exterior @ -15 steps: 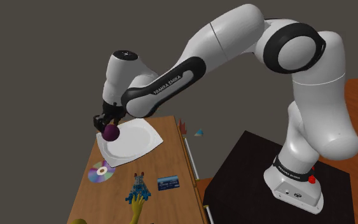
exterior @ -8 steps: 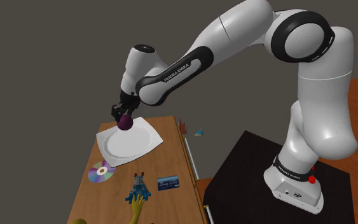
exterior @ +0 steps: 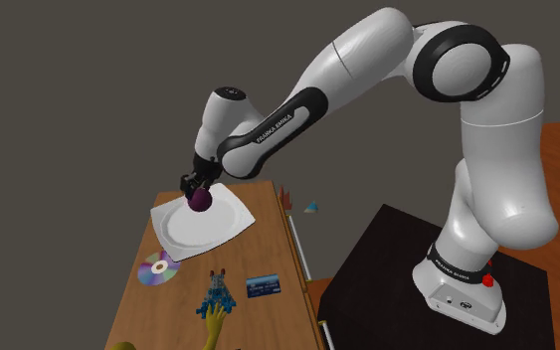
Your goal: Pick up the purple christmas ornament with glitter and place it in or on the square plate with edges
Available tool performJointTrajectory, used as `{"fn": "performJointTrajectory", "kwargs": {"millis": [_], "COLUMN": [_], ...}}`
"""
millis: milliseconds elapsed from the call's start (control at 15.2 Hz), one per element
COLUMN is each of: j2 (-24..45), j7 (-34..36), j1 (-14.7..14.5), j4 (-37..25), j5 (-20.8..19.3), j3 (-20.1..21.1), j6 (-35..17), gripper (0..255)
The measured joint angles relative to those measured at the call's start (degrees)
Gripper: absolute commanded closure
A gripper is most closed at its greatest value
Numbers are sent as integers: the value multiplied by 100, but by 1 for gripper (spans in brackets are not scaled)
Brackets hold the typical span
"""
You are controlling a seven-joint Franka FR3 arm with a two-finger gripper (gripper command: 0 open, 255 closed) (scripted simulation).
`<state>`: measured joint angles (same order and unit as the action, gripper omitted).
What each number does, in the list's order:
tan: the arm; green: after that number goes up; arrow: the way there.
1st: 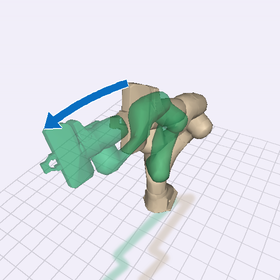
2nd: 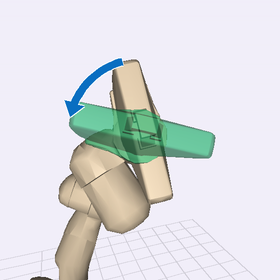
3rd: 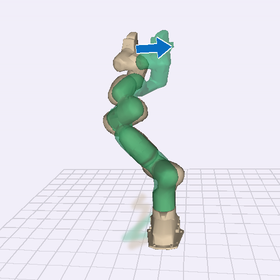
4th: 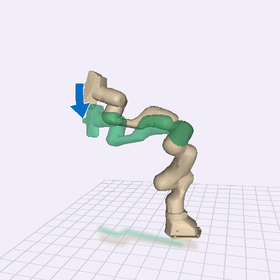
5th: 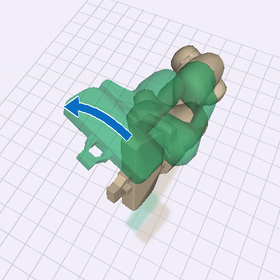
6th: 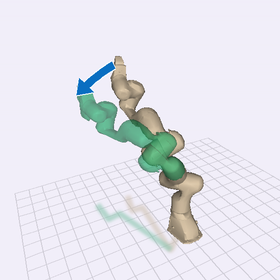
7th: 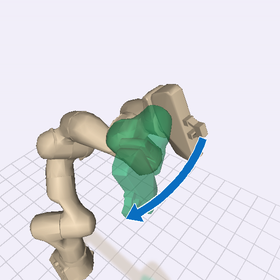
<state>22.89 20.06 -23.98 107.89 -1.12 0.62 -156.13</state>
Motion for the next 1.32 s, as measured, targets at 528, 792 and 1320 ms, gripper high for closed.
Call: {"fn": "performJointTrajectory", "kwargs": {"millis": [528, 792, 1320], "j2": [363, 422, 424], "j7": [6, 17, 18], "j1": [-2, -11, -12], "j4": [122, 126, 125], "j5": [-13, -18, -18], "j3": [-12, -16, -17], "j6": [-484, -548, -553], "gripper": [255, 255, 0]}}
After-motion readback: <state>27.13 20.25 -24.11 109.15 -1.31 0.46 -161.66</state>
